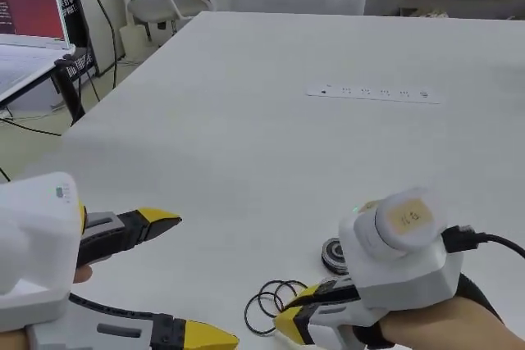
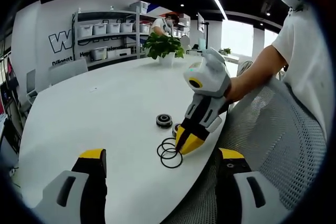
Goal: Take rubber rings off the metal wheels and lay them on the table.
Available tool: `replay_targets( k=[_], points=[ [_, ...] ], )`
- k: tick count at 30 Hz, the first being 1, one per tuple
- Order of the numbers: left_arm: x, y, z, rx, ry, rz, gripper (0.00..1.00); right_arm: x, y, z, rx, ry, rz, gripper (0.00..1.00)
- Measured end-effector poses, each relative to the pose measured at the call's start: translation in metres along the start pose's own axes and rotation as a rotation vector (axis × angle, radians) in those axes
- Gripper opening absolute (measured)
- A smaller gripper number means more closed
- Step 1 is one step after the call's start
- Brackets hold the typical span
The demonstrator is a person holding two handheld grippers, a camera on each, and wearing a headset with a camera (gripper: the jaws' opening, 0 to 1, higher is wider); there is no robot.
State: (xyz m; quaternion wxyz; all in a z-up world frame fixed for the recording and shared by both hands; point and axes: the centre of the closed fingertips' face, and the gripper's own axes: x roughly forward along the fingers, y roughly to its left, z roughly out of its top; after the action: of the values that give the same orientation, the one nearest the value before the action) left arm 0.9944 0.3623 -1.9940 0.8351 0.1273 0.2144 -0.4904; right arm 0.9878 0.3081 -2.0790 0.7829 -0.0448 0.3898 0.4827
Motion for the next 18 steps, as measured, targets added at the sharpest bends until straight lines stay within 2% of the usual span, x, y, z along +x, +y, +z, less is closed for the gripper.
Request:
replay_targets(
  k=[11, 18],
  points=[
    [0.000, 0.000, -0.001, 0.004, 0.007, 0.000, 0.84, -0.002, -0.002, 0.006, 0.007, -0.018, -0.001, 0.11],
    [0.000, 0.000, -0.002, 0.006, 0.013, -0.001, 0.84, -0.014, -0.012, 0.022, 0.046, -0.079, -0.017, 0.14]
  ],
)
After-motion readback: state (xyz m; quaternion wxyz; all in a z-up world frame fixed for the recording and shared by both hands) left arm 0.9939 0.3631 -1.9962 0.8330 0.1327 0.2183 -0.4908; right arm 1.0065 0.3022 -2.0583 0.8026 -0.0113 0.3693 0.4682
